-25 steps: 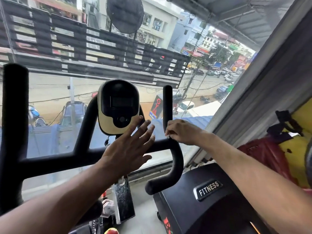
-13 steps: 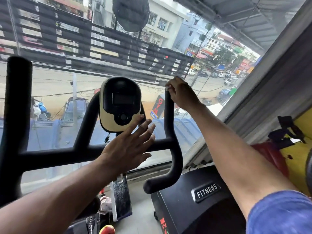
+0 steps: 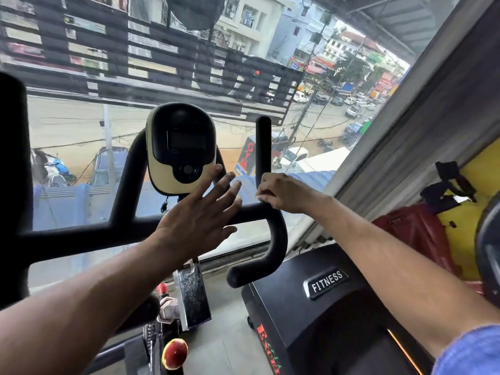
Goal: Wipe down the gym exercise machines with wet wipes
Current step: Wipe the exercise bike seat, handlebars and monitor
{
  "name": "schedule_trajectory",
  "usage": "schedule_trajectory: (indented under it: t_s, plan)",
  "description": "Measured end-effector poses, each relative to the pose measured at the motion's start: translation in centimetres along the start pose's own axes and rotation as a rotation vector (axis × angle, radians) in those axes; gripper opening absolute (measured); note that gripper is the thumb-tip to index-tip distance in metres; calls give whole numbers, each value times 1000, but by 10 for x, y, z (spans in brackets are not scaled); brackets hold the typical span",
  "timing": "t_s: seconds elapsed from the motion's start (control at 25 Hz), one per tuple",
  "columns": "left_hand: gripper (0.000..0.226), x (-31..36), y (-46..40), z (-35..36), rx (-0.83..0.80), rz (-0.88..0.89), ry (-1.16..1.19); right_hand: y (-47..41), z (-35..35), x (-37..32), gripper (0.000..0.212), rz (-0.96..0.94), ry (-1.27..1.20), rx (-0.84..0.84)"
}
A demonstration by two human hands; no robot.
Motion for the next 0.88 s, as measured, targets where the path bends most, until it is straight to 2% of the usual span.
schedule_trajectory:
  t_s: [0.12,0.16,0.2,0.28,0.36,0.4,0.52,0.68,0.8,0.88]
  plan:
    - [66,1,1,1,0,-4,-10,9,-2,14,14,173,-166,-130]
    - [66,1,0,1,-1,-4,-13,9,-11,19,13,211,-240,-97]
    - [66,1,0,1,-2,0,-17,4,-25,24,11,231,-294,6]
    - [67,2,1,2,8,3,-21,-10,-65,35,10,234,-299,346]
    - [67,2,1,3,21,-4,-18,-26,-98,37,12,175,-168,613]
    - [67,2,1,2,26,-7,-12,-36,-105,36,14,131,-88,671]
    - [70,3,1,3,20,4,-33,-72,-97,28,10,50,69,648]
    - [72,2,0,3,-14,8,-14,-105,-107,38,11,153,-24,622]
    - [73,1,-1,2,-14,9,1,-113,-116,53,18,277,-243,450]
    - [73,3,1,2,-9,5,6,-120,-118,52,20,260,-163,285]
Point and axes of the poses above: each hand's wrist, its own y-axis away from the middle knuckle, its own z-axis out of the palm, x = y × z, the point moved 8 cm from there along -y, towards the middle knuckle, and after that the axes turned 11 degrees about x, right-handed, at the moved point
